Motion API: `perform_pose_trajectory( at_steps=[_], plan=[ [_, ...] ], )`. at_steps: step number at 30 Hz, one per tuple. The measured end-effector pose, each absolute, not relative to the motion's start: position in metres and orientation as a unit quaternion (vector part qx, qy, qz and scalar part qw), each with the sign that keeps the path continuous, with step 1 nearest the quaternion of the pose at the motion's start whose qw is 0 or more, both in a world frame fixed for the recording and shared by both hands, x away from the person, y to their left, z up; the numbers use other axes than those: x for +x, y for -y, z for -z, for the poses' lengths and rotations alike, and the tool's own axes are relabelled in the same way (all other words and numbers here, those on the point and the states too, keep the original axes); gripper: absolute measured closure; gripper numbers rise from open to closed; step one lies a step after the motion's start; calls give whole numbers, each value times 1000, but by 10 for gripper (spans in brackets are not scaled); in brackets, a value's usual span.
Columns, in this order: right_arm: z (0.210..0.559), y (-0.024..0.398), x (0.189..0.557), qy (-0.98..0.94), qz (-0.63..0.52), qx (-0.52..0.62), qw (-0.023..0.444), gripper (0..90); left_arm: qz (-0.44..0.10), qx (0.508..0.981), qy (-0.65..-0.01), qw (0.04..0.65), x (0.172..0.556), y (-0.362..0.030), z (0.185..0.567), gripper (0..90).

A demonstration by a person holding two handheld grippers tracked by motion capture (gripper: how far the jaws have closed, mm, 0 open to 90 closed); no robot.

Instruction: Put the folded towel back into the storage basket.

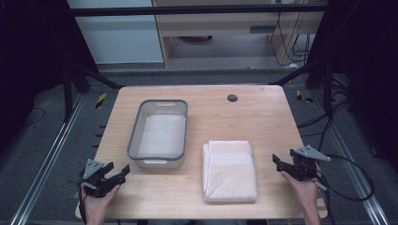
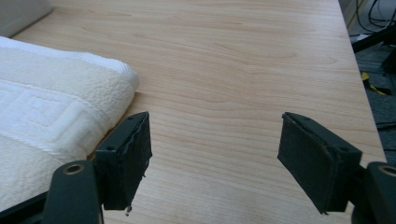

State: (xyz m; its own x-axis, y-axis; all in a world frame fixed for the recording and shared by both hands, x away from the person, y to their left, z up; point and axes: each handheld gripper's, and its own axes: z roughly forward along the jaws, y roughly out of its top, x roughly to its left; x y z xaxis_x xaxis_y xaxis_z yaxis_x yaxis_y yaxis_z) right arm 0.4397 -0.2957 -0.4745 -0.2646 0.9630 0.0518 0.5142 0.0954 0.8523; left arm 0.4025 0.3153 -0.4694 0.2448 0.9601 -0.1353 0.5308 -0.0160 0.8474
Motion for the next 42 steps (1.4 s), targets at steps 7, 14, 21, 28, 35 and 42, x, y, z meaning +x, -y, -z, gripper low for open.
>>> perform_pose_trajectory(
  at_steps=[7, 14, 21, 28, 35, 42],
  plan=[
    [472, 294, 438, -688, -411, 535, 266, 278, -250, 684, -537, 425, 397, -301, 466, 292],
    [467, 293, 437, -686, -420, 533, 263, 275, -239, 703, -515, 428, 395, -287, 465, 265],
    [464, 289, 436, -692, -418, 525, 265, 262, -240, 715, -499, 427, 393, -274, 464, 261],
    [457, 285, 435, -692, -426, 518, 266, 254, -232, 717, -489, 440, 390, -262, 460, 282],
    [453, 281, 435, -697, -428, 510, 265, 250, -225, 720, -482, 446, 389, -255, 458, 296],
    [450, 278, 435, -699, -430, 506, 264, 244, -226, 723, -474, 449, 386, -247, 455, 291]
  ],
)
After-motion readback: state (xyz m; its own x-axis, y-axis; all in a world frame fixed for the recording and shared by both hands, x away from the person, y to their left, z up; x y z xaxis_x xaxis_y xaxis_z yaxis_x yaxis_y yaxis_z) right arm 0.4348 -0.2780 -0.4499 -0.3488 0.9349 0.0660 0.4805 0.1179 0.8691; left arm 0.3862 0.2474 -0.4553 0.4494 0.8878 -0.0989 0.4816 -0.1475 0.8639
